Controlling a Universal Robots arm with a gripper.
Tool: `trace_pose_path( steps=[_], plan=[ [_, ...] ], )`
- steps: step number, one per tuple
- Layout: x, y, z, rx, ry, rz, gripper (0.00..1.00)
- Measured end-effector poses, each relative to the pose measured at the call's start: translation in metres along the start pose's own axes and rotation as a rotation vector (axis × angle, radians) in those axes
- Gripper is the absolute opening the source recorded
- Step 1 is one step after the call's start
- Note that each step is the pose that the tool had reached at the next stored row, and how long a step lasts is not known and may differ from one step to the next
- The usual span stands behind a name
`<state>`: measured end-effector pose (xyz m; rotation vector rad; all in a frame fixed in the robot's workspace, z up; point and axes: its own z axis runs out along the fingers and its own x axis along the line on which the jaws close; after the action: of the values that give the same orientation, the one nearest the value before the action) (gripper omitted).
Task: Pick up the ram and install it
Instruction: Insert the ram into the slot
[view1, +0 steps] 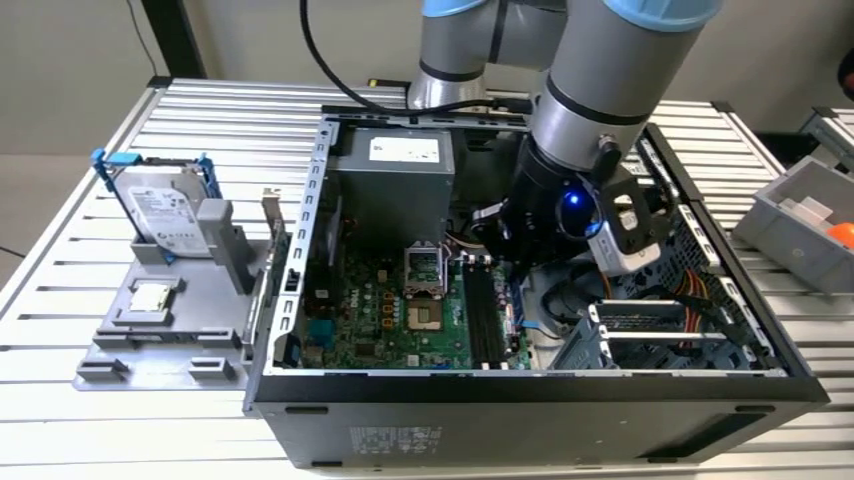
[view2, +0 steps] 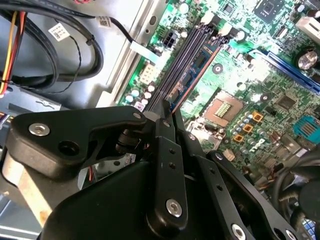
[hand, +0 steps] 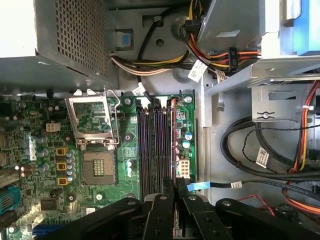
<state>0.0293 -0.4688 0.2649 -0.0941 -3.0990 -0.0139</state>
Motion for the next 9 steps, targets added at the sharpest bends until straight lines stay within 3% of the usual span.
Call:
trace_pose_path(
  steps=[9],
  plan=[
    [-0.0007,-0.0021,0.0126,0.0001,0.0000,0.000,0.00]
  ],
)
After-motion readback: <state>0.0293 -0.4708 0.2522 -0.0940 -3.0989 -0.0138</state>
